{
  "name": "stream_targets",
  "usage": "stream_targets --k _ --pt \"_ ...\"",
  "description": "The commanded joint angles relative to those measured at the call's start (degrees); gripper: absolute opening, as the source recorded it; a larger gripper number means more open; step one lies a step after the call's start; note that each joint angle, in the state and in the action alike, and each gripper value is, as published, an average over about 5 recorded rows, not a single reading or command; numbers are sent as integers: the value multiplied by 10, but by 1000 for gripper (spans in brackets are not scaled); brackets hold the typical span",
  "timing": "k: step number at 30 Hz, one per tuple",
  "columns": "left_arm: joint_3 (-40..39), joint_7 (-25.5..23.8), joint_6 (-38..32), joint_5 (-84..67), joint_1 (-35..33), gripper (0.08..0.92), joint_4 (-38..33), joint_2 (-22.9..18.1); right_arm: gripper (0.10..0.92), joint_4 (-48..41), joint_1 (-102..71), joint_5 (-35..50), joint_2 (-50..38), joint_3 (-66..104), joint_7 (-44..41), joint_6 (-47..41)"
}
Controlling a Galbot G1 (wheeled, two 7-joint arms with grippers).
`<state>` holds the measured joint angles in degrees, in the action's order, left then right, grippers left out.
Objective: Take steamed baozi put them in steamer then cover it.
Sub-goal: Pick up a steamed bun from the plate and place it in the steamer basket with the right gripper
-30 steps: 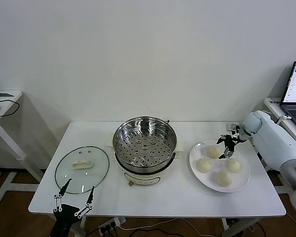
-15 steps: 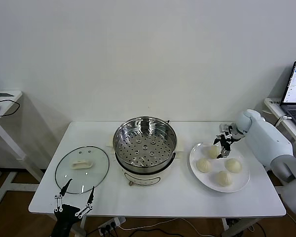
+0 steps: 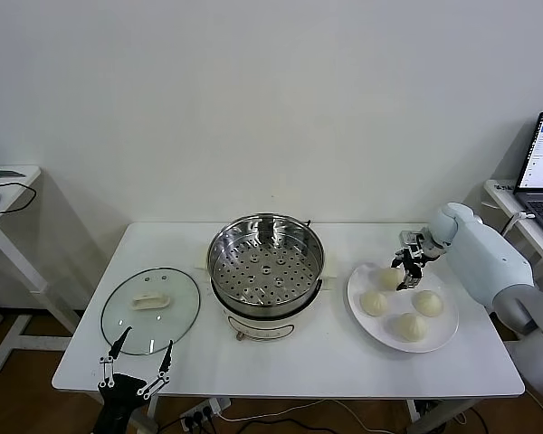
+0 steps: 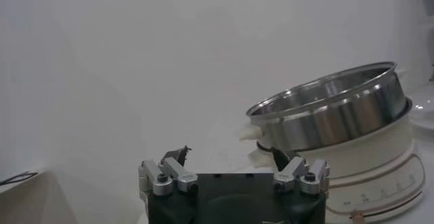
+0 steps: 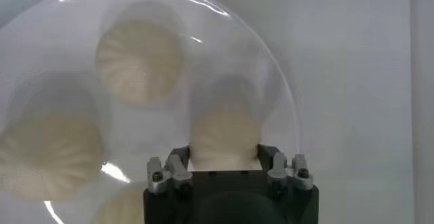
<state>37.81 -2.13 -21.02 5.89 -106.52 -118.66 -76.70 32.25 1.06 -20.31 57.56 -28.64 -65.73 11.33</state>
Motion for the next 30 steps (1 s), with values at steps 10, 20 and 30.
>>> stream_targets --k 10,20,30 --pt "-5 1 0 0 1 823 -4 1 638 263 173 36 -50 -120 -27 213" --pt "-12 2 0 0 -3 823 -11 1 652 348 288 87 44 -236 -25 258" --pt "-16 2 -1 0 -8 823 -18 0 653 303 268 23 137 -255 -27 287"
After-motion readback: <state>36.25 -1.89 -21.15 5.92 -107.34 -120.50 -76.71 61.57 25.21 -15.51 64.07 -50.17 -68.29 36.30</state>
